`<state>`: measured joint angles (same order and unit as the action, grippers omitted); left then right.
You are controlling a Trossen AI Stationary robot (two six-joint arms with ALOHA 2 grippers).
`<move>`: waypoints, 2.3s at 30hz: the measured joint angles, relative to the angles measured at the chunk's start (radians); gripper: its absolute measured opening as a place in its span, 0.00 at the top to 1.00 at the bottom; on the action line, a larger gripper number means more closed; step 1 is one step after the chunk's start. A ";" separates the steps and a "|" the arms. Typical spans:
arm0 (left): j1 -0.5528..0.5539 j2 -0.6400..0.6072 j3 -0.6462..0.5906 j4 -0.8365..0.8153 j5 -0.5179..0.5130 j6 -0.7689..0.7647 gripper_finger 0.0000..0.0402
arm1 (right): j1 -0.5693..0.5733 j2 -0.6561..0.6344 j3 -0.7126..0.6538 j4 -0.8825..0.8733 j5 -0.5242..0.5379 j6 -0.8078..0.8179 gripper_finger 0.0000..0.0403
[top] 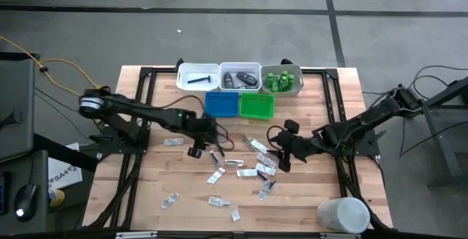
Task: Pick & Place Travel size toiletries
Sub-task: Put the blue razor into the white bin
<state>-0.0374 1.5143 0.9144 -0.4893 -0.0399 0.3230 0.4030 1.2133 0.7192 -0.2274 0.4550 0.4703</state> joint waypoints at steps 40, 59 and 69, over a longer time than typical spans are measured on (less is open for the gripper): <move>0.129 0.234 0.093 -0.019 0.087 0.398 0.71 | 0.161 -0.004 -0.206 0.270 0.041 0.185 0.53; 0.129 0.239 0.117 -0.051 0.079 0.306 0.68 | 0.160 -0.004 -0.206 0.270 0.037 0.215 0.53; 0.129 0.243 0.165 -0.092 0.070 0.286 0.67 | 0.160 -0.004 -0.206 0.269 0.028 0.207 0.53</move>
<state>0.0914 1.7569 1.0790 -0.5812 0.0299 0.6093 0.5632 1.2095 0.5133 0.0414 0.4832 0.6775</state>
